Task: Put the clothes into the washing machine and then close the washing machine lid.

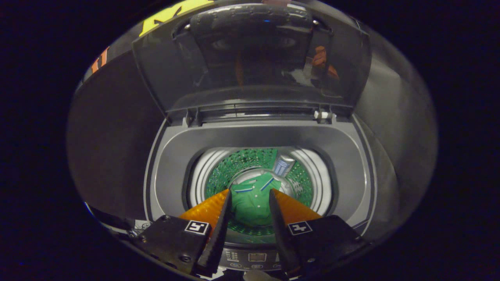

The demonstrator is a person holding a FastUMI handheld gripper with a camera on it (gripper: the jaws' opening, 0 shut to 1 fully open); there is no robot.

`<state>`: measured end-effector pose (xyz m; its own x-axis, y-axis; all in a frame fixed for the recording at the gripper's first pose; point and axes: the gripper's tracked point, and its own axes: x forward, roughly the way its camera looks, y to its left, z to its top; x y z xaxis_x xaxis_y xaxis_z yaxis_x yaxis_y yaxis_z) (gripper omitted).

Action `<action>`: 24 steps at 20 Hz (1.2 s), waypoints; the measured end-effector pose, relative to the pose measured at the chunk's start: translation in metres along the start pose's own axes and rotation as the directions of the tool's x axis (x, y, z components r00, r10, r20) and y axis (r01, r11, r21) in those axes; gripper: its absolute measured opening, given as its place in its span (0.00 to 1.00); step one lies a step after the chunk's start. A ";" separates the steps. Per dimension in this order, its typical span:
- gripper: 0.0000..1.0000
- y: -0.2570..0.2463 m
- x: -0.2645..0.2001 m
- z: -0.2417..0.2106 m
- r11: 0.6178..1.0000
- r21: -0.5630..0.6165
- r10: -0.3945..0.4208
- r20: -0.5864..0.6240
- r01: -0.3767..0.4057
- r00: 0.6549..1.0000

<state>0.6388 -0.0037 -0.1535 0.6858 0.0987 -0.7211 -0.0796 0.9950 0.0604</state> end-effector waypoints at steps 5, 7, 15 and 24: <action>0.60 -0.002 -0.036 0.043 0.996 -0.086 0.010 0.140 0.002 0.990; 0.60 -0.002 -0.052 0.064 0.995 -0.095 0.019 0.194 0.000 0.981; 0.60 0.004 -0.114 0.147 0.994 -0.096 0.074 0.362 -0.041 0.929; 0.62 0.008 -0.142 0.244 0.997 -0.052 0.074 0.486 -0.056 0.871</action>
<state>0.7167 -0.0062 0.1177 0.9429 0.1677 -0.2878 -0.1554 0.9857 0.0652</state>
